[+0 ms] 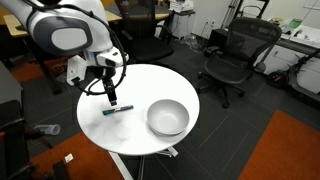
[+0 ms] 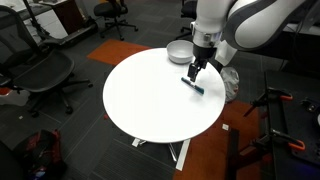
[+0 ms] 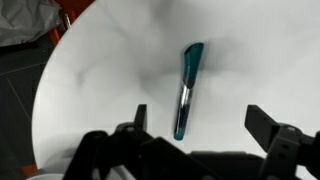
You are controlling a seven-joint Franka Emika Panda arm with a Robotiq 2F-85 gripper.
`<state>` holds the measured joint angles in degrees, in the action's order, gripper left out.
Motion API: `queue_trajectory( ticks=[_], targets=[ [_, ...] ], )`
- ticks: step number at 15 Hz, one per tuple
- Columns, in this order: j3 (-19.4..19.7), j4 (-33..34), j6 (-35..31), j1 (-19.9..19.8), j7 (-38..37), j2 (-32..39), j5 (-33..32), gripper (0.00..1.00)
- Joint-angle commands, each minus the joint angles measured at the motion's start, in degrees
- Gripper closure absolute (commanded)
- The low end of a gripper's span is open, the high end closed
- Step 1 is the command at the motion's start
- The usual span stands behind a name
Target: Put the marker in the bowl
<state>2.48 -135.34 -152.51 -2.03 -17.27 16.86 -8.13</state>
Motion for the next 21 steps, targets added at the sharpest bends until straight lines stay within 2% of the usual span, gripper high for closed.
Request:
queue_trajectory(
  ticks=[1,5,12,21],
  targets=[
    [-0.1,3.1,0.2,0.3,3.9,3.3,4.1,0.00],
    [-0.4,4.9,0.3,0.4,6.0,6.0,7.0,0.00],
    [0.4,7.4,0.3,0.8,4.9,9.7,7.8,0.00],
    [-0.1,10.5,-0.4,-0.8,6.9,13.7,10.5,0.00]
  ],
)
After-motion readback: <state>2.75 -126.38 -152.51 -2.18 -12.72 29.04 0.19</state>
